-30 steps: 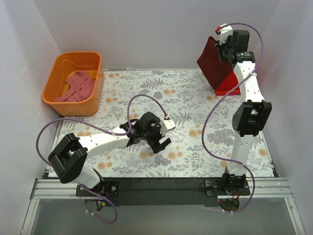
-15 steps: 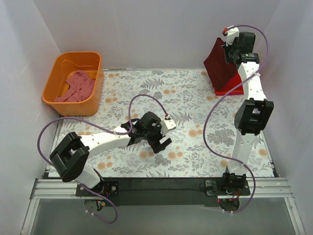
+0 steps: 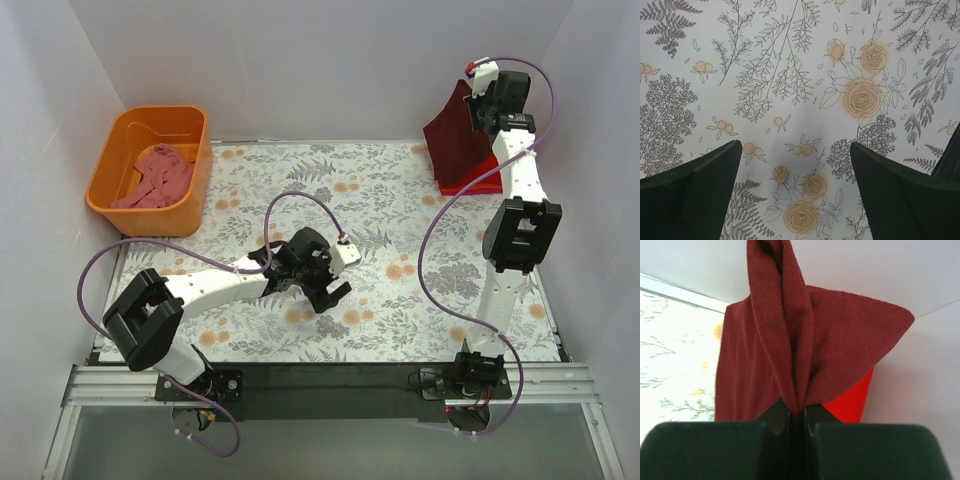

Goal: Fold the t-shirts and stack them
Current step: Neatly place the folded tshirt to the corner

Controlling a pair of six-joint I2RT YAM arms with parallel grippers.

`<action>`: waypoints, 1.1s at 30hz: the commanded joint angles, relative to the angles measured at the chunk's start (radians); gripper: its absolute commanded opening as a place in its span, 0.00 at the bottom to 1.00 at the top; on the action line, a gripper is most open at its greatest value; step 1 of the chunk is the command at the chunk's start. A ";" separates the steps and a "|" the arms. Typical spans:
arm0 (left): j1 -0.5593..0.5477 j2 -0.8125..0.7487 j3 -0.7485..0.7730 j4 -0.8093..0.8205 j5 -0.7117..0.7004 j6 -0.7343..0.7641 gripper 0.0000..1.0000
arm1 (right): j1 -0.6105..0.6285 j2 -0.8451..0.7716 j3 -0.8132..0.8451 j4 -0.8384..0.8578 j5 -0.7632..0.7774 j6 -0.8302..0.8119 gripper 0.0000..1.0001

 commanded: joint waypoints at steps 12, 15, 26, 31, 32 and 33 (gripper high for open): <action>0.005 0.017 0.082 -0.062 0.049 0.020 0.90 | -0.065 0.029 -0.086 0.205 0.081 -0.045 0.06; 0.008 0.020 0.101 -0.082 0.035 0.012 0.90 | -0.075 0.036 -0.086 0.223 0.153 -0.034 0.58; 0.175 -0.012 0.269 -0.191 0.249 -0.152 0.90 | -0.094 -0.144 -0.153 0.225 0.043 -0.010 0.98; 0.260 -0.016 0.357 -0.259 0.296 -0.270 0.90 | -0.091 -0.336 -0.317 0.185 -0.125 0.006 0.99; 0.290 -0.012 0.396 -0.272 0.299 -0.275 0.90 | -0.092 -0.367 -0.342 0.171 -0.189 0.012 0.98; 0.312 -0.009 0.415 -0.300 0.305 -0.279 0.90 | -0.091 -0.423 -0.363 0.133 -0.229 0.016 0.98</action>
